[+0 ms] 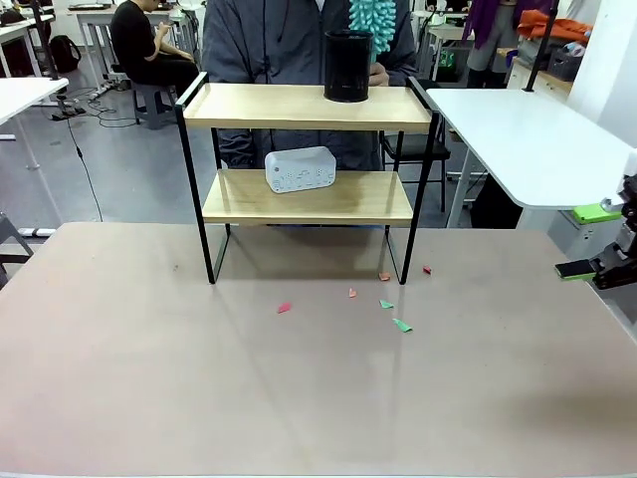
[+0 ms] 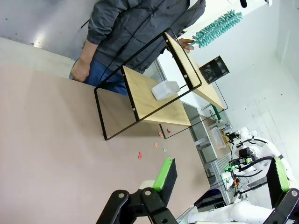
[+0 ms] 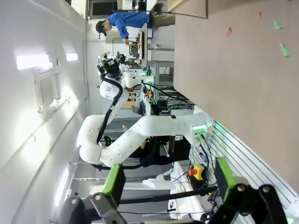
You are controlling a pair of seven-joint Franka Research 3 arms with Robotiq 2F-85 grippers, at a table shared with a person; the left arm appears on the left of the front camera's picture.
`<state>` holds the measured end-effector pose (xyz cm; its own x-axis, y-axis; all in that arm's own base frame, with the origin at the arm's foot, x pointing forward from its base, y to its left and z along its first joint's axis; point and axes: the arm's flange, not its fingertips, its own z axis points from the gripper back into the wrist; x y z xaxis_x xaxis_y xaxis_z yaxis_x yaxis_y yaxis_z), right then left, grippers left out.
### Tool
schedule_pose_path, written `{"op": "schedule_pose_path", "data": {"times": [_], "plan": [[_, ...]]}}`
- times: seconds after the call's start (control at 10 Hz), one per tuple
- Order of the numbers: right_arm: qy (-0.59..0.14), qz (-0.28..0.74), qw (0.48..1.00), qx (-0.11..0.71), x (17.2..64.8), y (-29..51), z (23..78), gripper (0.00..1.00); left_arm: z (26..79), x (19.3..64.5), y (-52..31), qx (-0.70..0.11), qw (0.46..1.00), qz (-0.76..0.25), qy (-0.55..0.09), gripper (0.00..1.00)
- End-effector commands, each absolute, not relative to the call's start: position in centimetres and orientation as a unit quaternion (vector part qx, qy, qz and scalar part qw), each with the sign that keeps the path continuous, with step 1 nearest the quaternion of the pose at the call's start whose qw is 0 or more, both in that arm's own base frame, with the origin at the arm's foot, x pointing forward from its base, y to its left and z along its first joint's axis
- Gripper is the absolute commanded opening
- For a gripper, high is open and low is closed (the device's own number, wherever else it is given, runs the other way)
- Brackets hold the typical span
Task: Clean the shelf.
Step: Hand the Duster back to the human.
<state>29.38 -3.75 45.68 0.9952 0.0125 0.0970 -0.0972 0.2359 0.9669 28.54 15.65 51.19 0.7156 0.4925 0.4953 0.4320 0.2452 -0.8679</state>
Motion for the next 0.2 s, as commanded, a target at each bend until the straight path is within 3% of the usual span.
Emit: {"op": "schedule_pose_path", "data": {"times": [0.0, 0.1], "plan": [[-0.035, 0.035, 0.787, 0.615, 29.47, -3.73, 45.77, 1.00, 51.45, 28.30, 15.69, -0.617, 0.693, 0.021, -0.373, 1.00], [-0.035, 0.035, 0.787, 0.615, 29.47, -3.73, 45.77, 1.00, 51.45, 28.30, 15.69, -0.617, 0.693, 0.021, -0.373, 1.00]]}}
